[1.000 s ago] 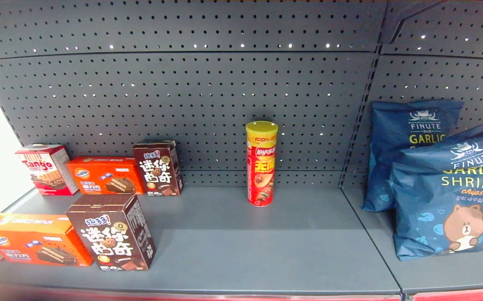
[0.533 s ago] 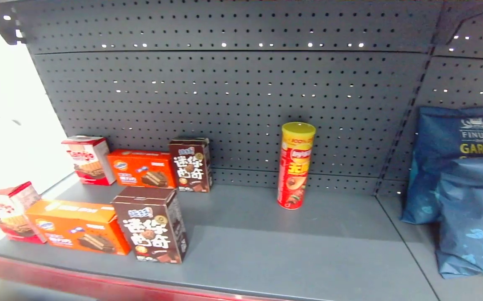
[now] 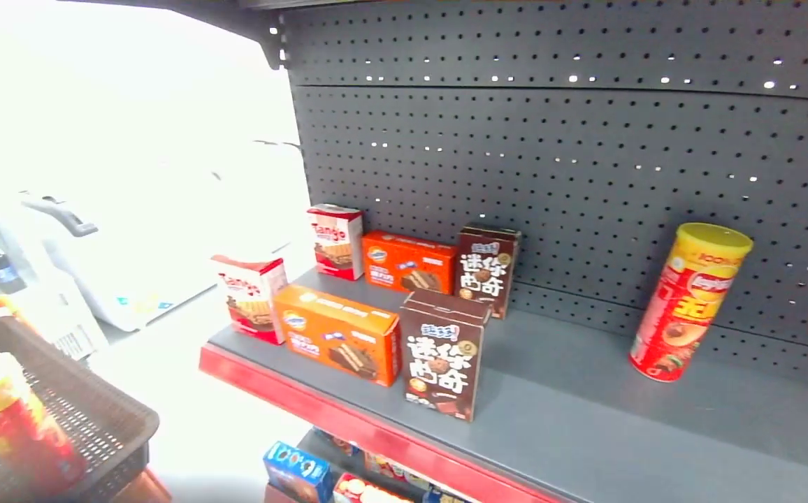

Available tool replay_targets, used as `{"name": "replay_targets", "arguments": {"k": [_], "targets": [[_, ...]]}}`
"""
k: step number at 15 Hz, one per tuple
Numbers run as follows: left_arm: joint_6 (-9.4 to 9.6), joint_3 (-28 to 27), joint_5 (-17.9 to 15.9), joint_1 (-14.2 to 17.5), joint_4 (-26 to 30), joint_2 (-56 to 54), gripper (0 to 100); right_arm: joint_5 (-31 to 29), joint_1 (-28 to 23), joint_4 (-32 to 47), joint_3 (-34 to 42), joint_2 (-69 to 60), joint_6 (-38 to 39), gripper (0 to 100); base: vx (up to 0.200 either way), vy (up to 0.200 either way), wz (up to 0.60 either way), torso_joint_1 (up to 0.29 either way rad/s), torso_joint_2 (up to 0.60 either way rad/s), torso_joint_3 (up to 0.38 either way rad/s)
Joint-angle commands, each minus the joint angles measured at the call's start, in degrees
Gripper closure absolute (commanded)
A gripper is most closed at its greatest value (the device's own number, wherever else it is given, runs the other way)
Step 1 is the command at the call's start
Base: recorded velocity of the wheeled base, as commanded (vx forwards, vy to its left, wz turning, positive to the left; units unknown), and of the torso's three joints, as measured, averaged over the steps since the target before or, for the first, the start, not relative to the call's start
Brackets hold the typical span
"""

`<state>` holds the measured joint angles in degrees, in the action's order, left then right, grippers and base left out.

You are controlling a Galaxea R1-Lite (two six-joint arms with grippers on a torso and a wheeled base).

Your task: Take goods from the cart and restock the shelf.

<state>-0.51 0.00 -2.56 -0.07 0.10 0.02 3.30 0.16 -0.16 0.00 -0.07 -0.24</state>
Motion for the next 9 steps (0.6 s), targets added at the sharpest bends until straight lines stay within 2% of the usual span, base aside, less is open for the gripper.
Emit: {"name": "replay_targets", "arguments": {"k": [1,9], "targets": [[-0.02,0.0,0.01,-0.01,-0.01,-0.02,0,0.04,0.02,-0.02,0.0,0.07,-0.02,0,0.0,0.0,0.6,0.007,0.01,0.002],[0.25,0.0,-0.08,-0.01,-0.01,-0.02,0,0.04,0.02,-0.02,0.0,0.07,-0.02,0,0.0,0.0,0.6,0.001,0.0,0.004]]}}
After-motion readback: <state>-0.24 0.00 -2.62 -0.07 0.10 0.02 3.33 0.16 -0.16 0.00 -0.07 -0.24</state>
